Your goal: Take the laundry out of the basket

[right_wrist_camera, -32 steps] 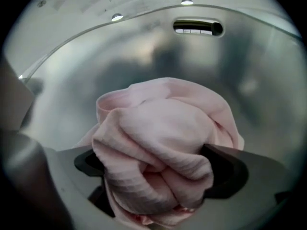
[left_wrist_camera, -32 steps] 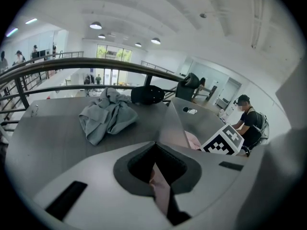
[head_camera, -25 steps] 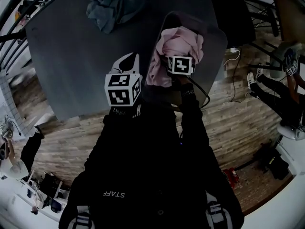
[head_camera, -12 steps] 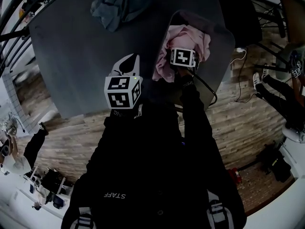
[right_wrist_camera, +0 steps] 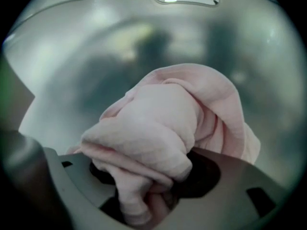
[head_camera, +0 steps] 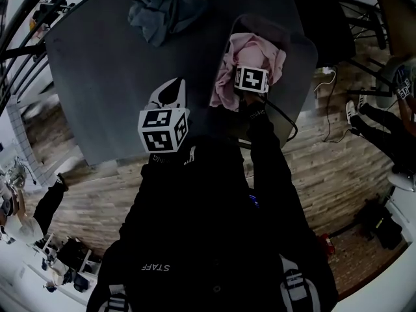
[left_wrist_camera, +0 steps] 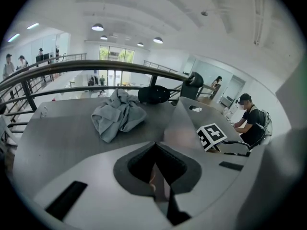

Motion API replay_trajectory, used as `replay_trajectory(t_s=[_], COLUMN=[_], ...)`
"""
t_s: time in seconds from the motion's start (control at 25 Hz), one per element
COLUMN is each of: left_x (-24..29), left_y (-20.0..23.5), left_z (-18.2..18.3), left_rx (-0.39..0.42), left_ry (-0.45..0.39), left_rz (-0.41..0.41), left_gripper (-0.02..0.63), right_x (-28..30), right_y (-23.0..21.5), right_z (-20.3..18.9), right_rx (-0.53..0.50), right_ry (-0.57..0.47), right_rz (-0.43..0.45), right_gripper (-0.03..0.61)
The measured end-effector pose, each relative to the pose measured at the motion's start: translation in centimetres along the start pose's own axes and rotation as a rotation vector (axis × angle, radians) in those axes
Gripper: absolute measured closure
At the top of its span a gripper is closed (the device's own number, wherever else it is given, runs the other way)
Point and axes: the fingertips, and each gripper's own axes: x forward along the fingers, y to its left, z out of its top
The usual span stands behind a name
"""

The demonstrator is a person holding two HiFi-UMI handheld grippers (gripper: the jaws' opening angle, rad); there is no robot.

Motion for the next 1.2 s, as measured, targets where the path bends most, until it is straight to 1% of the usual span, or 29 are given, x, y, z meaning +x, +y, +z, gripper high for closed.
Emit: replay_trajectory(t_s=[0.12,0.24,0.36,0.56,0.84,1.2], left_x=[-0.9,-2.1,-3.4,-5.6,-9.5,-13.5], left_y=[0.1,-0.2,-0.7,-2.0,-3.7,-5.8], left_z=[0.3,0.9,1.7,3.2,6.3,10.5], left_rx=[0.0,0.004,0.013,0.037,0.071,0.119], left_ry=[-0.02,-0.047,-0.076,-0.132,-0.238,-0.388], left_rz=[0.003,0.0,-0.008,-0.038,-0.077,-0.123], left_gripper=[0.612,0.612,0.612,0.612,0.612,0.612], right_x=[-1.7,-4.1,-7.7,-15.4,-26.8,-37.7], right_y=[0.2,0.4,1.0,1.9,3.1,4.6], right_z=[0.5,0.7,1.3,2.8,5.1,6.5], right_rx=[0.016,0.038,0.033,0.003,-0.034,-0.058], right_ry=[-0.038,-0.082,-0.153,-0.326,-0.584,-0.848], right_rz=[0.029,0.051,0.06,0.048,-0.01,-0.057], right_gripper=[0.301,0.311,0.311,0.308,0.304,0.302])
